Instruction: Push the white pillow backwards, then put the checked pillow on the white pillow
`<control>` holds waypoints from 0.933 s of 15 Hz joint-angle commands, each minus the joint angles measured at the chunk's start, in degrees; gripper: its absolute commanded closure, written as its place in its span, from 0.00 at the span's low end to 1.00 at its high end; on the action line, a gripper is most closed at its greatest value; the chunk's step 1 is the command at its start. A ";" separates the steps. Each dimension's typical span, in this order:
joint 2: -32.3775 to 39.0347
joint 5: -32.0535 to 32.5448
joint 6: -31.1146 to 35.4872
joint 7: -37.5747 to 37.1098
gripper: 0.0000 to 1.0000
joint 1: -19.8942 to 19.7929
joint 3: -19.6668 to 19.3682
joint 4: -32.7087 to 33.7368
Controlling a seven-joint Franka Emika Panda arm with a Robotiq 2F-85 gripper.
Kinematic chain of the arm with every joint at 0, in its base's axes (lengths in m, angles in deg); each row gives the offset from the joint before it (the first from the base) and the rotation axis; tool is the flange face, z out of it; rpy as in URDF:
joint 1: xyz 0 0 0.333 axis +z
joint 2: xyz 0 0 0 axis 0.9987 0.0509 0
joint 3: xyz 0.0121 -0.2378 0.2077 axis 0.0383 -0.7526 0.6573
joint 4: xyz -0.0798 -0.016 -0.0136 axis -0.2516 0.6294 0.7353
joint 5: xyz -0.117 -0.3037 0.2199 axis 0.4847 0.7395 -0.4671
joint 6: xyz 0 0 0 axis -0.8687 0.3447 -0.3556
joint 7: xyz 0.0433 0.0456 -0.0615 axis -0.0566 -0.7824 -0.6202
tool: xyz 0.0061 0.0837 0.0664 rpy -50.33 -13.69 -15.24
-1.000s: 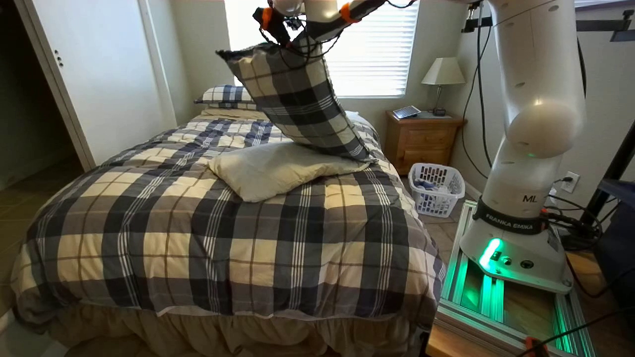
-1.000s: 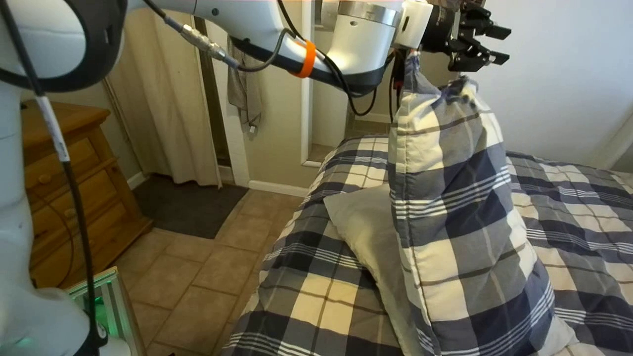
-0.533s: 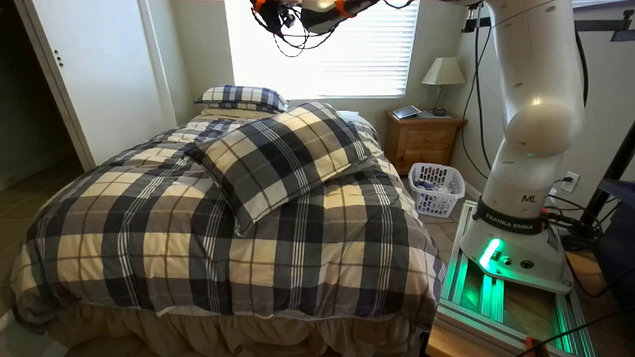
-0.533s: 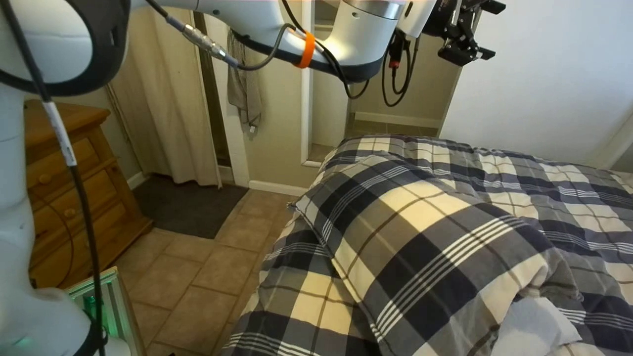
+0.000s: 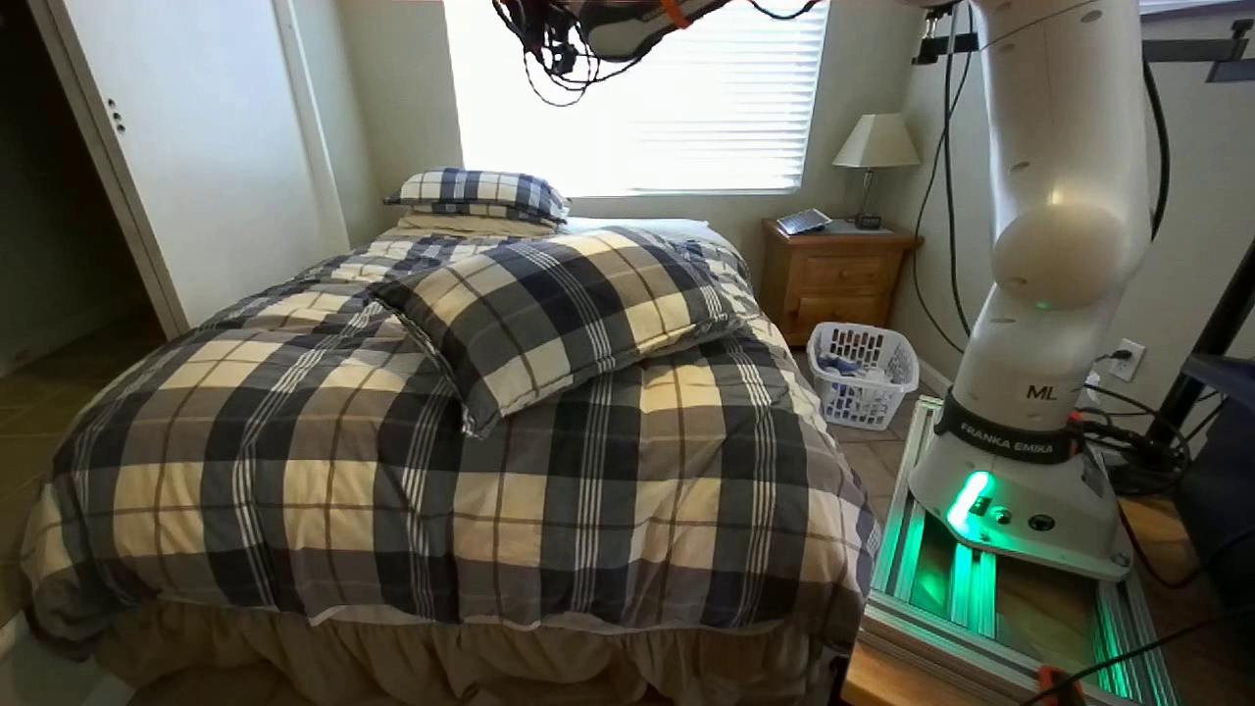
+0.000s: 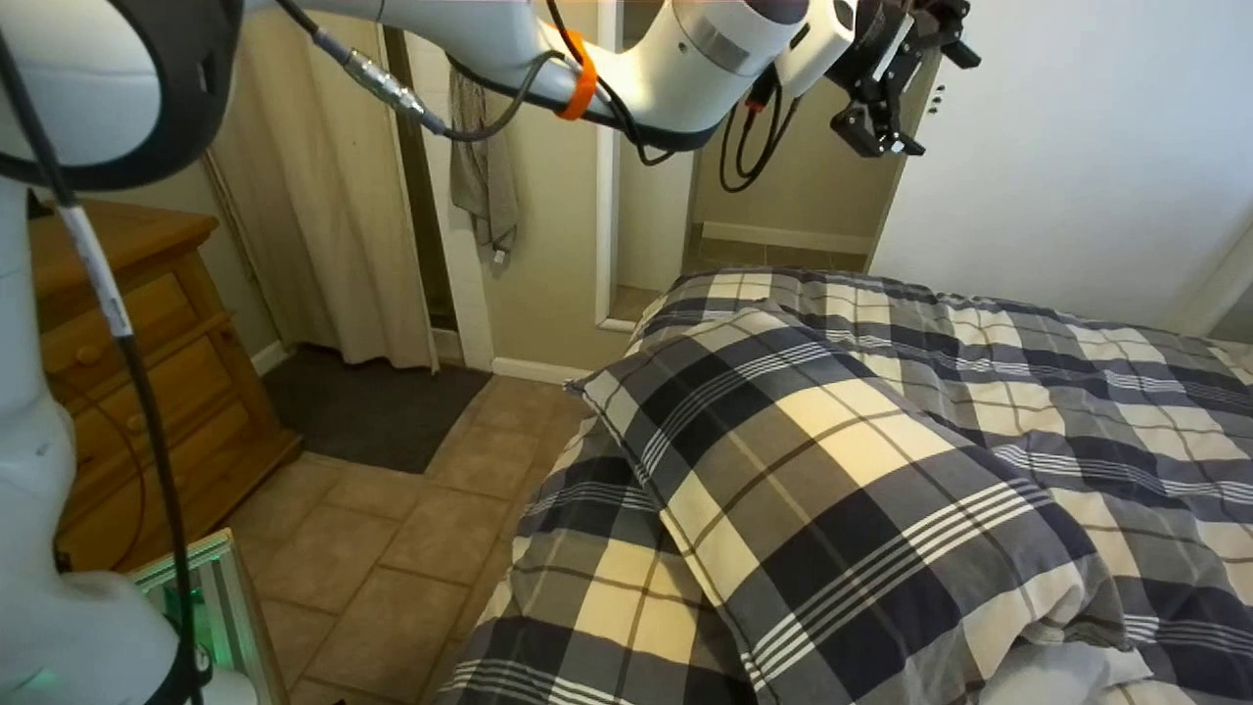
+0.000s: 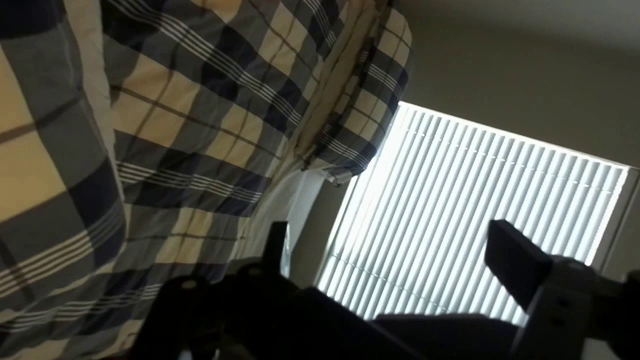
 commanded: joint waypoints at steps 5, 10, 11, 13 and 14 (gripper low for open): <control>-8.51 -18.34 -4.97 1.21 0.00 -1.92 5.65 -13.04; -13.78 -28.74 -6.00 3.46 0.00 3.07 0.51 -18.99; -15.21 -31.13 -5.98 4.22 0.00 3.76 -0.18 -20.65; -17.95 -35.66 -6.29 5.47 0.00 4.70 -1.31 -23.82; -19.27 -37.53 -6.58 5.83 0.00 4.99 -1.77 -25.29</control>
